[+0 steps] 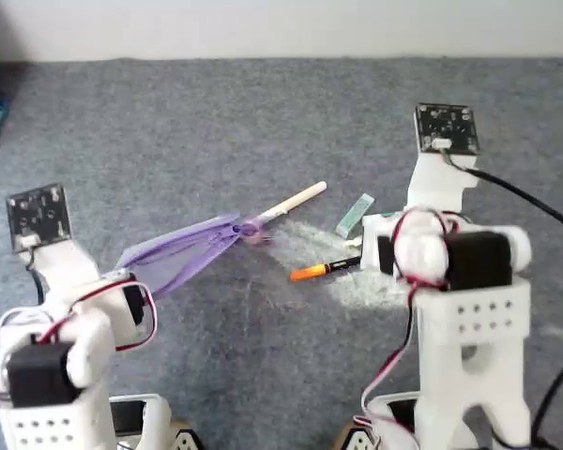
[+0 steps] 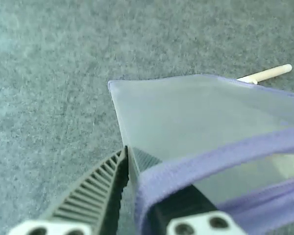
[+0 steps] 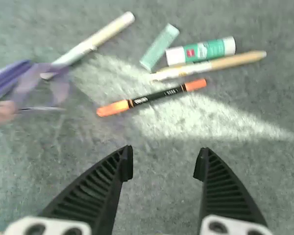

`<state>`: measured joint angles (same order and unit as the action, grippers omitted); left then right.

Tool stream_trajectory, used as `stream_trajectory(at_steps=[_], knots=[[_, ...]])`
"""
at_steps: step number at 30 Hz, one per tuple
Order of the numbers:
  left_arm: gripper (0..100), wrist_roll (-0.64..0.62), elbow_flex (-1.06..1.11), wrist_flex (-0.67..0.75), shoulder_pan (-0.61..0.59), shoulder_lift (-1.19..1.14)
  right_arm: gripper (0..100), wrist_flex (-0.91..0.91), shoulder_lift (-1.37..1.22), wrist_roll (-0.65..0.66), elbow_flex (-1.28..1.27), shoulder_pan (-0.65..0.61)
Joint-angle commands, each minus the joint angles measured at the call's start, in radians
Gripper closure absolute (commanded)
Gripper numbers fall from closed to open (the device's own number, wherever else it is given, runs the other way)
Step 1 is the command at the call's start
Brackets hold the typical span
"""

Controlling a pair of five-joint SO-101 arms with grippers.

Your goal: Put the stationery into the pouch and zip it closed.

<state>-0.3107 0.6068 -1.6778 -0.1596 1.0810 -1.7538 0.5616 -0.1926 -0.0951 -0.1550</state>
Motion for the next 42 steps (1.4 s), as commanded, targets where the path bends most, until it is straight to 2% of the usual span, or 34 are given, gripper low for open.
stream_trajectory(at_steps=[1,4,11,16,18,24,28,35,42], knots=[[99,-0.015,-0.062,-0.009,-0.003,-0.061,78.3,-0.035,-0.088,0.008,0.012,0.010],[99,-0.032,-0.059,-0.011,-0.002,-0.071,78.3,-0.031,-0.173,0.011,0.025,0.038],[99,-0.169,-0.001,0.017,0.000,-0.072,78.3,-0.031,-0.378,0.014,0.153,0.110],[99,-0.173,0.044,0.046,-0.005,-0.071,78.3,-0.018,-0.507,0.117,0.232,0.093],[99,-0.173,0.044,0.046,-0.005,-0.071,78.3,0.035,-0.561,0.118,0.252,0.093],[99,-0.175,0.042,0.046,-0.006,-0.064,78.3,0.232,-0.668,0.000,0.264,0.137],[99,-0.175,0.042,0.046,-0.006,-0.064,78.3,0.272,-0.727,-0.106,0.264,0.228],[99,-0.175,0.042,0.046,-0.006,-0.064,78.3,0.302,-0.832,-0.192,0.264,0.377],[99,-0.175,0.042,0.046,-0.006,-0.064,78.3,0.470,-0.912,-0.198,0.264,0.392]])
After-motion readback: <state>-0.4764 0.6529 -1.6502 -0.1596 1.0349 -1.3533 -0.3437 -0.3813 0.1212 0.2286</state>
